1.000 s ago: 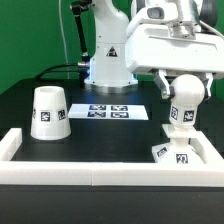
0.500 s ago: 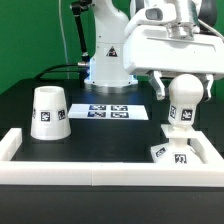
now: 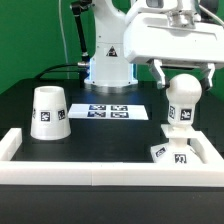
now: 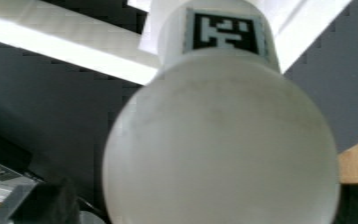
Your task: Assemble lamp
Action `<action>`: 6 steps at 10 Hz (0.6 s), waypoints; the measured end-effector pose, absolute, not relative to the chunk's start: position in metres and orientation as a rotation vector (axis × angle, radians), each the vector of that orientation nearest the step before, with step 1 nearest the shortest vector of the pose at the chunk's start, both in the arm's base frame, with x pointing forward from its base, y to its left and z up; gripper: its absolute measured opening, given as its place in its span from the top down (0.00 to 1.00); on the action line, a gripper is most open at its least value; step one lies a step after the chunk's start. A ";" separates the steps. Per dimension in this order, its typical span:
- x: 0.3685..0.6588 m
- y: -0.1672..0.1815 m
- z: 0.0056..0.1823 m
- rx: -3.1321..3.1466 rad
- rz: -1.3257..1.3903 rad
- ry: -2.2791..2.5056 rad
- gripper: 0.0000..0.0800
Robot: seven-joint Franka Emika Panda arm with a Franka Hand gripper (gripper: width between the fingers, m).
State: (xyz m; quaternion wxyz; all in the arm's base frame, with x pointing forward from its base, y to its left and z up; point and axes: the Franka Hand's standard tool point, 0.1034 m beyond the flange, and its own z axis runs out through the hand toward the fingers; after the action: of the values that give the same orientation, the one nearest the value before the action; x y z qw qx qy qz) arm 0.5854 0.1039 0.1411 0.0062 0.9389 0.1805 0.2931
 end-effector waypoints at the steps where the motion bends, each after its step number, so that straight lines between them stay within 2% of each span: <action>1: 0.585 0.104 0.140 2.937 0.917 0.565 0.13; 4: 0.584 0.103 0.137 2.946 0.886 0.572 0.13; 6: 0.582 0.093 0.127 2.955 0.838 0.567 0.13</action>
Offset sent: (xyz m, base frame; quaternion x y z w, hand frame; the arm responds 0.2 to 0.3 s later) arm 0.0000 0.0000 0.0000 0.0000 -0.0650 0.0000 0.9979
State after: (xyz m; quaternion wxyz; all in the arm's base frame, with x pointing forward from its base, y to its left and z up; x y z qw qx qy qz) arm 0.5818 0.0934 0.1273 0.0091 0.9460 0.1814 0.2684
